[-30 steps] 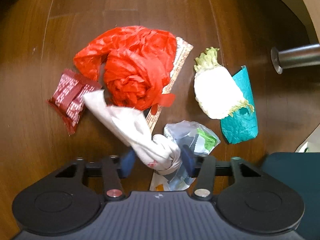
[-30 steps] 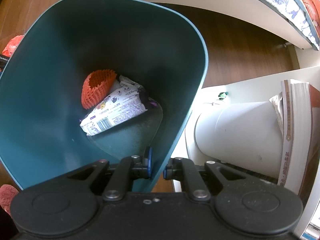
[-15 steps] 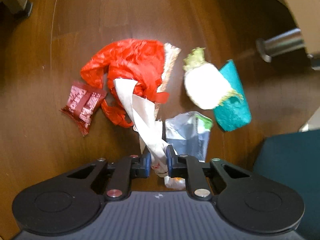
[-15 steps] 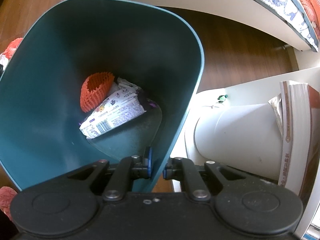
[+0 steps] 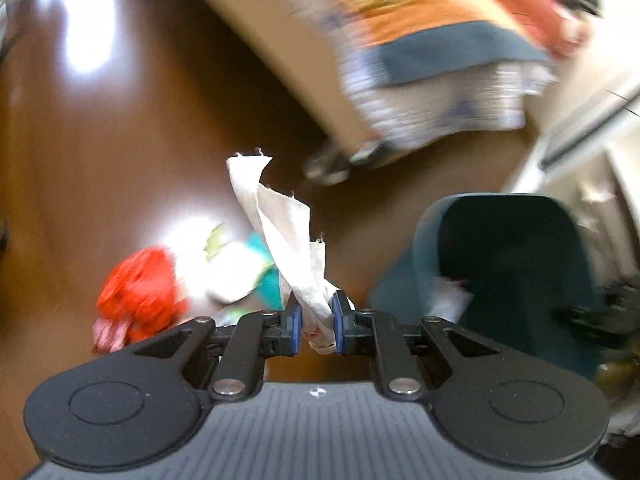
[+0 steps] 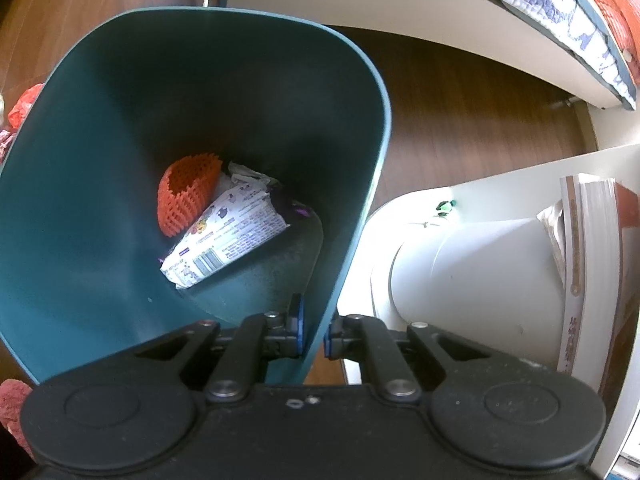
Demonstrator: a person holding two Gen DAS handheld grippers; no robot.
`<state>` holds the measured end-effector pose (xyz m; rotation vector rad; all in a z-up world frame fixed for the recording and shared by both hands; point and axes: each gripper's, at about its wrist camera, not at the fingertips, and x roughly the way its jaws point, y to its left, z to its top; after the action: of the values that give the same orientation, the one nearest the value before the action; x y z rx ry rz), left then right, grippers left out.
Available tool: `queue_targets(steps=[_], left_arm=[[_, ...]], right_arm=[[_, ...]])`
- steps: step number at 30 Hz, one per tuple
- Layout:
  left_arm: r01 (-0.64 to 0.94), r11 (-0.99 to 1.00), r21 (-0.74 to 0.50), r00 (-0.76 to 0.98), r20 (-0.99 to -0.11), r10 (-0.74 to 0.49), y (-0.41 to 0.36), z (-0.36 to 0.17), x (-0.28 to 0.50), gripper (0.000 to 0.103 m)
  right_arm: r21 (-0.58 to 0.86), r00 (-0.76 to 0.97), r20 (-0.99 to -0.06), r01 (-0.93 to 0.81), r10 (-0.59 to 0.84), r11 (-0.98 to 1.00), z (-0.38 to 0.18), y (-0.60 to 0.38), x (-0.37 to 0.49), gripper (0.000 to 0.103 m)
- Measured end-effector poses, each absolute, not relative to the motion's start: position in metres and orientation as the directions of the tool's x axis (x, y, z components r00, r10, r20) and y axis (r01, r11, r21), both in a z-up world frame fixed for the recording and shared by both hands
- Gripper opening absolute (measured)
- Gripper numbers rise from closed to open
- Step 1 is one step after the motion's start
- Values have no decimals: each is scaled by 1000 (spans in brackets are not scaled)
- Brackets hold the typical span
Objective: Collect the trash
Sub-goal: 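Carry the white paper into the teal wastebasket and open the left gripper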
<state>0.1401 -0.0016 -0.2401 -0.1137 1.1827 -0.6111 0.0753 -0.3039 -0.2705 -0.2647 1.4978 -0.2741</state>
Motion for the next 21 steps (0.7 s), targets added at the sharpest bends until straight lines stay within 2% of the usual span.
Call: queue_targets(steps=[3,7,17,21], left_arm=[[502,766,-402,220,-797,-563,-35,-213,128,15],[615,684,-393,172,-779,-603,-80,-205,107,15],[665,607,-436,-50,-836,-546,-164,-260,79,15],[688,596,-414,-78,-859,-507,-180,-273,70,15]], right_arm=[[-339,61,-939,-1,-338,941,-268,-302,75,7],[-340,69,-939,-13,-338,940,-265,-303,75,6],[-351,102,-932,-5,-349,936,-255,-307,78,2],[-351,107,-932,-16,-347,936,-253,-305,80,2]])
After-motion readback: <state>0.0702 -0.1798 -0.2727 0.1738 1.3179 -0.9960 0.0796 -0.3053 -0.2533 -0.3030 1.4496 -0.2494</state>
